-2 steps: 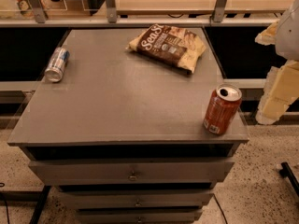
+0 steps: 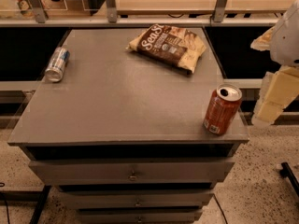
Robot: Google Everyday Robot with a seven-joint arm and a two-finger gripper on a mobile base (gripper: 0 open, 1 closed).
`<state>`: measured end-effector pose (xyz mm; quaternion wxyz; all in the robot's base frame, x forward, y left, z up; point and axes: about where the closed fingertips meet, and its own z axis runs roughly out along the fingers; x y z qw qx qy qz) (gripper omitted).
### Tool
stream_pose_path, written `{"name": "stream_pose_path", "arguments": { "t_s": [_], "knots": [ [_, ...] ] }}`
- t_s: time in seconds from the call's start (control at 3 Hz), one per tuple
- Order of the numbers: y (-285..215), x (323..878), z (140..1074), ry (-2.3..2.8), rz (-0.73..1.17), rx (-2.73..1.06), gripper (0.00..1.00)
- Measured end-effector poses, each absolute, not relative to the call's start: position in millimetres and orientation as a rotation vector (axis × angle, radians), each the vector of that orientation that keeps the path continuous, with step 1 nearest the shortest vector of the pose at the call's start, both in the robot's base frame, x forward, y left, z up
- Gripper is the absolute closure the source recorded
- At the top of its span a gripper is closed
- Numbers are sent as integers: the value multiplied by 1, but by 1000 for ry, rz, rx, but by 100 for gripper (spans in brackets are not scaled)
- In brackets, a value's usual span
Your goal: Move coke can near brown chip bag
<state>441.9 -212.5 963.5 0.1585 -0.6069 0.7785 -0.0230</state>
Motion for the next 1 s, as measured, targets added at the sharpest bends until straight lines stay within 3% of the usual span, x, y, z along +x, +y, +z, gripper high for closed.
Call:
{"name": "stream_pose_path", "arguments": {
  "t_s": [1.0],
  "knots": [
    [-188,452,897,2207,118,-1764,0]
  ]
}}
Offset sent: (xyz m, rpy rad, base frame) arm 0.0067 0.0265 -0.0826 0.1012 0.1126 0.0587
